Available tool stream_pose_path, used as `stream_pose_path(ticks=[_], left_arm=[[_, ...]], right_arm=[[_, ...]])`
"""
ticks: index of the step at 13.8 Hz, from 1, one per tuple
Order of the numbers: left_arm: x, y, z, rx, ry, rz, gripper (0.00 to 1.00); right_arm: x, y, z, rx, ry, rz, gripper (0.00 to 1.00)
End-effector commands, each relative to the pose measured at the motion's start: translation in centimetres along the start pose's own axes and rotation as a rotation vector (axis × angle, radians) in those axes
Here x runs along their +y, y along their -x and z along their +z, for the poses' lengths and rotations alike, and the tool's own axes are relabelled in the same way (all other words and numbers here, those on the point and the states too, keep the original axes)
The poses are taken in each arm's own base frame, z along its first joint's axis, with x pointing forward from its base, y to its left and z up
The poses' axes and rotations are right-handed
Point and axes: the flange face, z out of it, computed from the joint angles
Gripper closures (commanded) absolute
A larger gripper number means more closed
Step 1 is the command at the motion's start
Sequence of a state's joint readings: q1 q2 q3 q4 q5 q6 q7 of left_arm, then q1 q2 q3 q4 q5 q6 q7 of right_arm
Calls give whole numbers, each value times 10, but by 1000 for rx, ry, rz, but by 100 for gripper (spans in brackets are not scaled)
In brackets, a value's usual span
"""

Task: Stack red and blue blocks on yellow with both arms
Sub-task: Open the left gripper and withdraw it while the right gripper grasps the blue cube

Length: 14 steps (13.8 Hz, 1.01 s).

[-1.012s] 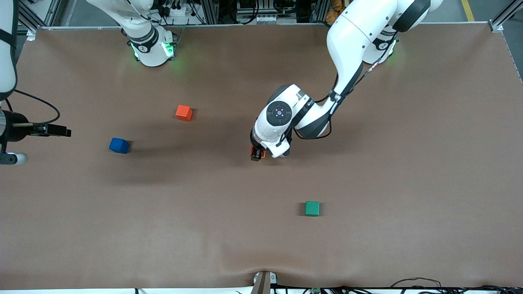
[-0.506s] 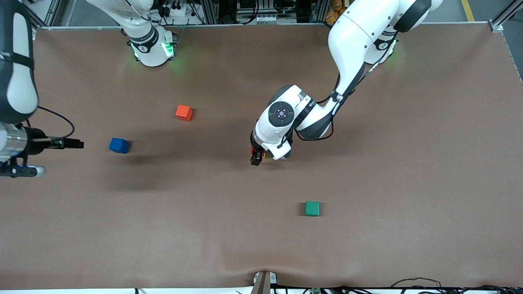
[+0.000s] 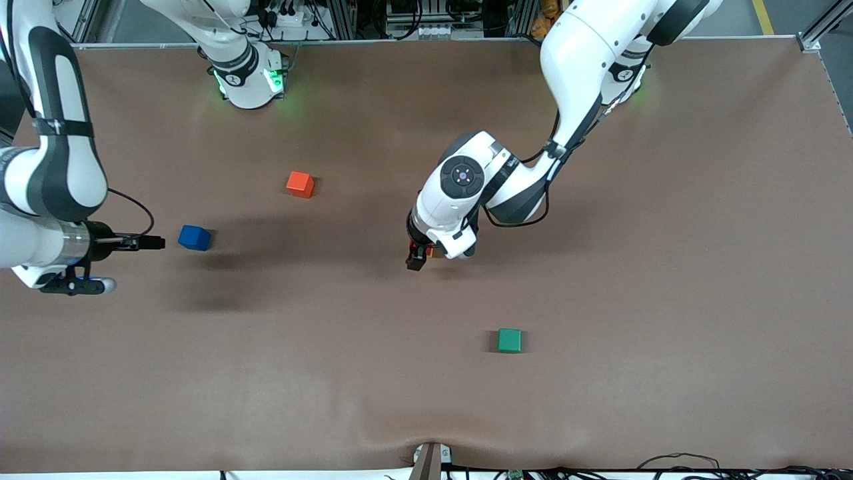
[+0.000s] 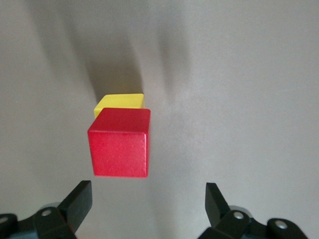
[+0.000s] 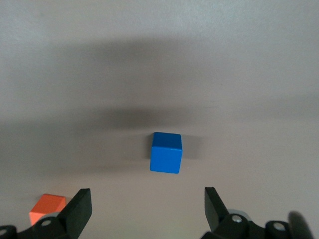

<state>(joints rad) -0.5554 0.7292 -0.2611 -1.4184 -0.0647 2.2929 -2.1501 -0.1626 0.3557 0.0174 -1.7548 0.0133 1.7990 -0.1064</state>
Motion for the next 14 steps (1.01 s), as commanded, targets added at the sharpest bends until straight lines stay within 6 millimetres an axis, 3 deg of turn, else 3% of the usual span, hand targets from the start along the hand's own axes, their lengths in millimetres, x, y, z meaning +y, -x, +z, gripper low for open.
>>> stream_pose_path(ticks=[1, 7, 11, 14], left_arm=[[6, -9, -40, 24, 20, -6, 0], [10, -21, -110, 51, 21, 95, 0], [18, -44, -166, 67, 40, 163, 0], [16, -54, -177, 88, 8, 233, 0]], right_arm=[[1, 13, 29, 9, -6, 18, 0], [11, 27, 74, 49, -5, 39, 0], [21, 32, 91, 45, -10, 57, 0], [23, 37, 115, 85, -5, 60, 0]])
